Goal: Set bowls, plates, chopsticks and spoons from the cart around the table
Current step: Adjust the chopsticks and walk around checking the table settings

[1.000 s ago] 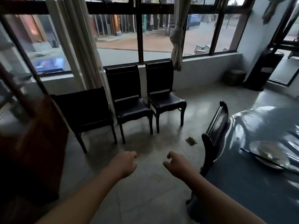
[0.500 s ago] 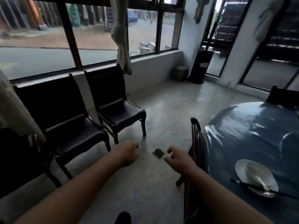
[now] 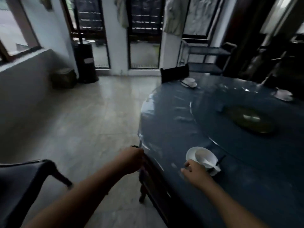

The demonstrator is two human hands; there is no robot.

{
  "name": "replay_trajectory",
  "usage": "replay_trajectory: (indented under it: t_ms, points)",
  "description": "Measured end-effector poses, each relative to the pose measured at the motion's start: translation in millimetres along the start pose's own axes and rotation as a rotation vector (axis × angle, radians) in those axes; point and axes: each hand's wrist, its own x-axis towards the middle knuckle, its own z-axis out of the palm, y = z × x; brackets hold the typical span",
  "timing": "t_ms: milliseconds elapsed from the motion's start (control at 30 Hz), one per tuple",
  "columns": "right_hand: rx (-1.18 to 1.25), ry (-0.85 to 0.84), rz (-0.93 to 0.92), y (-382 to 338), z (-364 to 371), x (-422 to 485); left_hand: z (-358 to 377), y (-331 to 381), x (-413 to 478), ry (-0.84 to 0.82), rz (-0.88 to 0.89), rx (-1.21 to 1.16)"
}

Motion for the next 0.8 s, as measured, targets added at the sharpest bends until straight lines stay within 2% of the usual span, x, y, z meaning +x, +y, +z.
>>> replay_trajectory:
  t_ms: [167, 500, 667, 800]
  points:
    - [-0.083, 0.132, 0.115, 43.8, -25.1, 10.5, 23.4, 46.9, 87.8, -0.108, 0.161, 0.005]
    - [0.076, 0.328, 0.458, 104.0, -25.3, 17.4, 78.8, 111.9, 184.8, -0.311, 0.396, -0.035]
    - [0.001, 0.385, 0.515, 128.8, -11.0, 39.2, 114.0, 124.1, 232.3, -0.386, 0.392, -0.160]
    - [0.216, 0.380, 0.535, 139.6, 1.3, 67.3, 140.6, 130.2, 264.3, -0.443, 0.337, -0.344]
